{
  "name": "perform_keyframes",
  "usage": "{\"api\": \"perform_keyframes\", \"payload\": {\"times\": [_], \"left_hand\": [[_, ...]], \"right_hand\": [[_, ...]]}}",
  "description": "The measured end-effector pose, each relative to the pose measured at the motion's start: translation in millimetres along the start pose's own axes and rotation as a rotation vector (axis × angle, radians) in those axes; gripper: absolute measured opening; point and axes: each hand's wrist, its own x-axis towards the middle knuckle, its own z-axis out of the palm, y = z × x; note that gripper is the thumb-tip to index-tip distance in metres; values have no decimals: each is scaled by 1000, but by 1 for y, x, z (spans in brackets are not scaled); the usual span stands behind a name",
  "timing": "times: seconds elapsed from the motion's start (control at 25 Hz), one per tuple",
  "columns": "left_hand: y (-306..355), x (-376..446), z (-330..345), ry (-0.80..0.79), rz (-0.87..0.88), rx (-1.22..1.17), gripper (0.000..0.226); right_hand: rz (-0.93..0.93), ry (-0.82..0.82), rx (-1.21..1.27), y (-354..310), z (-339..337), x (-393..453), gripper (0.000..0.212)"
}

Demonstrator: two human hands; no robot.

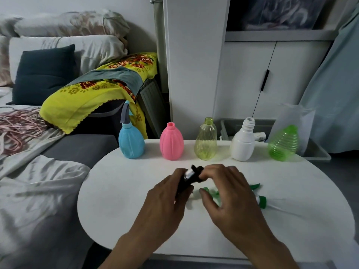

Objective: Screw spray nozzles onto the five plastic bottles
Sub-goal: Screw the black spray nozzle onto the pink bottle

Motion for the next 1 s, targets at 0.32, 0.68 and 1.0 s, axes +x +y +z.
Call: {"api": "perform_keyframes", "payload": {"times": [0.32,0.68,1.0], "left_hand": [[-3,29,-13,-110,112,-148,44],[-137,148,40,162,-622,-170,119],[-146,132,32,180,-547,-127,96]], "right_hand": [[178,208,63,17,-19,5,20],[747,429,722,38,-27,13,34],[875,409,1070,54,-32,12,8]]}}
